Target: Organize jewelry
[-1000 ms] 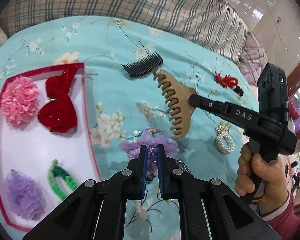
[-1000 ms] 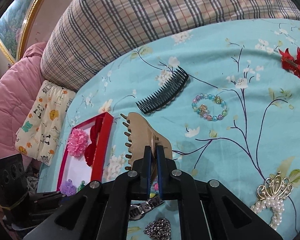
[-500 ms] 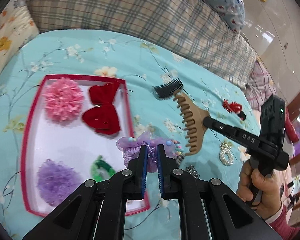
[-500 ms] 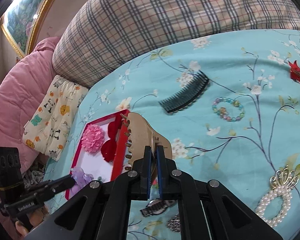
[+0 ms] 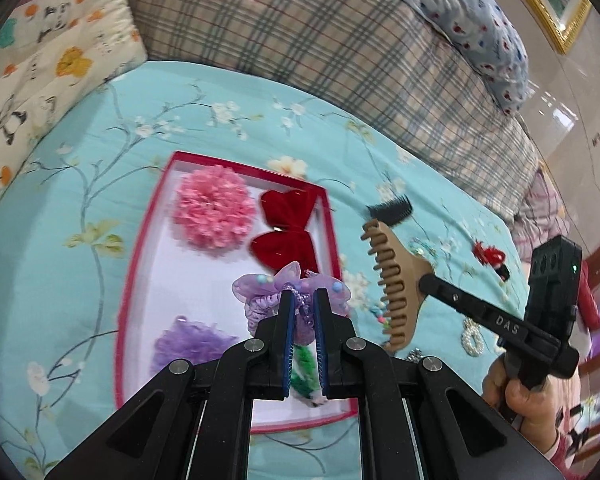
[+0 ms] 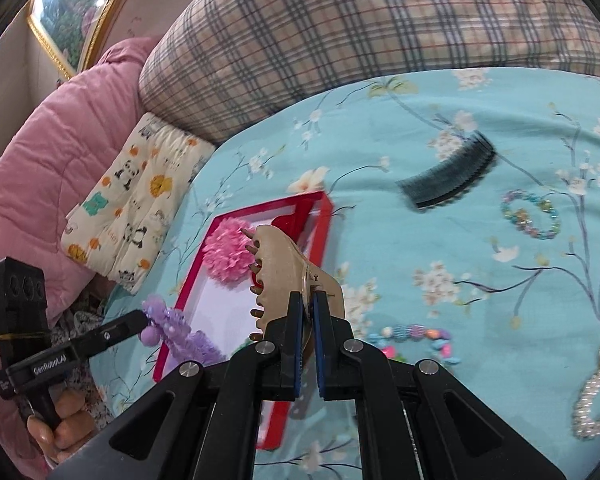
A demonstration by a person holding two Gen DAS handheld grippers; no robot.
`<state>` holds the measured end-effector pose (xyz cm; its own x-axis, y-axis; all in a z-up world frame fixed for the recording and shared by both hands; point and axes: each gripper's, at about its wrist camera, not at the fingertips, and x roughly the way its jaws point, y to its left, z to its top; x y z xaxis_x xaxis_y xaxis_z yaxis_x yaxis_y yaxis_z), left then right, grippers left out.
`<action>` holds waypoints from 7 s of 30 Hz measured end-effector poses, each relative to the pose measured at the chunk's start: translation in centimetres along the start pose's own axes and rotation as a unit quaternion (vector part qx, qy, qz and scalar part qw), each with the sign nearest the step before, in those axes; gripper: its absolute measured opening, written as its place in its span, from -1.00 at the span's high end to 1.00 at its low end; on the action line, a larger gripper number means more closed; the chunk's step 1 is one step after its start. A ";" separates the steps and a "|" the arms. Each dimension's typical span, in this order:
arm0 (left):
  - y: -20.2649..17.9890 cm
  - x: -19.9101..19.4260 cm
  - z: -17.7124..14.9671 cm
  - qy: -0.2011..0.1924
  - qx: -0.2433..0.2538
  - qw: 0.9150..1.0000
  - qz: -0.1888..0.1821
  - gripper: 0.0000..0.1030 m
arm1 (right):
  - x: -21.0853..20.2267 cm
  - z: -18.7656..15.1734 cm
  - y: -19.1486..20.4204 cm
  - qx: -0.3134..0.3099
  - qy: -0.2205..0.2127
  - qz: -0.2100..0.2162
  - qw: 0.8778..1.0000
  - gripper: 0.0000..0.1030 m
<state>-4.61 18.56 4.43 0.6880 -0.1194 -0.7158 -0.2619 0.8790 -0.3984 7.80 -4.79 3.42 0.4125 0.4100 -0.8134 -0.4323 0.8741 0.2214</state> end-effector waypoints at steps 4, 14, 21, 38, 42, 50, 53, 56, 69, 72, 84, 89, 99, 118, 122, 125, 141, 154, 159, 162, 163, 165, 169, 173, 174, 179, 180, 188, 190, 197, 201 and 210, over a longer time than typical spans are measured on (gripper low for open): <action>1.2 -0.5 0.3 -0.006 -0.013 1.000 0.002 0.84 | 1.3 -0.2 1.3 -0.010 0.011 0.005 1.000 0.92; 4.0 1.4 1.5 0.003 -0.040 0.999 0.007 0.84 | 4.4 -0.4 3.5 -0.026 0.034 0.008 0.999 0.92; 5.8 3.9 2.2 0.020 -0.060 0.998 0.016 0.84 | 6.8 -0.5 4.6 -0.038 0.050 0.006 0.998 0.92; 7.9 9.2 2.6 0.044 -0.094 0.994 0.045 0.81 | 10.3 -0.7 4.5 -0.059 0.075 -0.019 0.995 0.92; 8.0 9.5 2.6 0.046 -0.097 0.993 0.047 0.77 | 10.4 -0.8 4.8 -0.066 0.076 -0.024 0.995 0.91; 7.9 9.2 2.5 0.049 -0.101 0.993 0.045 0.69 | 10.3 -0.8 4.5 -0.053 0.081 -0.015 0.995 0.81; 8.0 8.7 2.5 0.045 -0.105 0.993 0.042 0.52 | 10.0 -0.8 4.6 -0.052 0.082 -0.013 0.995 0.80; 7.8 8.3 2.6 0.042 -0.104 0.993 0.045 0.50 | 9.5 -0.8 4.5 -0.045 0.078 -0.008 0.996 0.72; 6.1 5.4 1.7 0.035 -0.087 0.993 0.067 -0.10 | 5.4 -1.0 3.9 -0.035 0.056 -0.005 0.998 0.51; 5.0 4.3 1.1 0.030 -0.075 0.994 0.078 -0.30 | 3.8 -1.4 3.1 -0.032 0.047 -0.012 0.998 0.44; -1.1 2.0 -1.3 0.036 -0.029 0.995 0.089 -0.70 | -3.9 -4.0 -2.4 -0.004 0.017 -0.063 0.998 0.29; -3.7 1.5 -2.4 0.020 0.004 0.995 0.093 -0.70 | -7.0 -5.2 -4.8 0.007 0.004 -0.096 0.995 0.22; -8.6 3.3 -4.8 0.052 0.063 0.994 0.071 -0.70 | -12.0 -7.2 -9.2 0.041 -0.024 -0.141 0.989 0.15; -15.7 11.5 -7.7 0.146 0.136 0.980 0.021 -0.70 | -14.6 -8.7 -14.8 0.077 -0.024 -0.189 0.979 0.04; -17.4 13.8 -7.8 0.151 0.160 0.976 0.011 -0.71 | -13.6 -8.2 -15.6 0.072 -0.011 -0.195 0.978 0.04; -18.7 15.7 -8.1 0.157 0.174 0.972 0.014 -0.70 | -13.1 -7.8 -16.5 0.076 -0.008 -0.196 0.978 0.04; -19.5 23.7 -9.5 0.194 0.184 0.963 0.025 0.53 | -11.6 -7.2 -18.9 0.090 -0.003 -0.183 0.979 0.05; -19.1 21.4 -9.7 0.180 0.165 0.970 0.005 0.69 | -10.5 -7.4 -18.4 0.060 0.003 -0.207 0.976 0.76; -18.3 18.9 -9.2 0.167 0.161 0.973 -0.006 0.69 | -11.3 -7.2 -17.0 0.045 -0.012 -0.198 0.979 0.81; -17.9 17.2 -8.7 0.154 0.157 0.975 -0.011 0.70 | -11.9 -7.0 -15.9 0.040 -0.023 -0.190 0.981 0.81; -17.8 16.6 -8.6 0.149 0.156 0.976 -0.013 0.70 | -12.1 -6.8 -15.4 0.037 -0.027 -0.186 0.982 0.81; -17.4 15.4 -8.2 0.140 0.154 0.978 -0.015 0.70 | -12.4 -6.5 -14.5 0.032 -0.033 -0.178 0.983 0.81; -16.7 13.3 -7.7 0.124 0.149 0.981 -0.018 0.70 | -12.9 -5.9 -12.9 0.023 -0.043 -0.166 0.985 0.81; -15.6 11.0 -7.3 0.109 0.138 0.984 -0.020 0.70 | -13.3 -5.4 -11.6 0.013 -0.051 -0.161 0.986 0.81; -15.3 10.5 -7.3 0.107 0.136 0.985 -0.020 0.70 | -13.4 -5.3 -11.2 0.010 -0.053 -0.159 0.986 0.81; -13.5 8.3 -6.8 0.094 0.121 0.988 -0.018 0.70 | -13.3 -4.9 -9.9 0.000 -0.055 -0.150 0.987 0.81; -13.3 7.9 -6.7 0.092 0.119 0.988 -0.018 0.70 | -13.3 -5.0 -9.7 -0.001 -0.054 -0.149 0.987 0.81; -10.9 5.3 -6.0 0.072 0.101 0.992 -0.014 0.70 | -12.5 -4.9 -7.6 -0.019 -0.048 -0.136 0.989 0.82; -10.2 4.7 -5.8 0.067 0.096 0.993 -0.012 0.70 | -12.3 -4.7 -7.0 -0.024 -0.047 -0.131 0.990 0.82; -7.2 2.0 -5.0 0.045 0.072 0.996 0.002 0.70 | -10.9 -4.0 -4.5 -0.045 -0.041 -0.107 0.992 0.82; -5.4 0.5 -4.6 0.032 0.056 0.998 0.011 0.70 | -9.6 -3.6 -2.5 -0.060 -0.035 -0.090 0.993 0.82; -1.8 -2.5 -3.6 0.006 0.024 0.999 0.026 0.70 | -6.0 -2.4 2.9 -0.096 -0.023 -0.038 0.994 0.82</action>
<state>-8.29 15.63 4.88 0.6669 -0.0786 -0.7410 -0.2634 0.9054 -0.3331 2.13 -5.37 7.66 0.4841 0.3590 -0.7980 -0.5417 0.8392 0.0489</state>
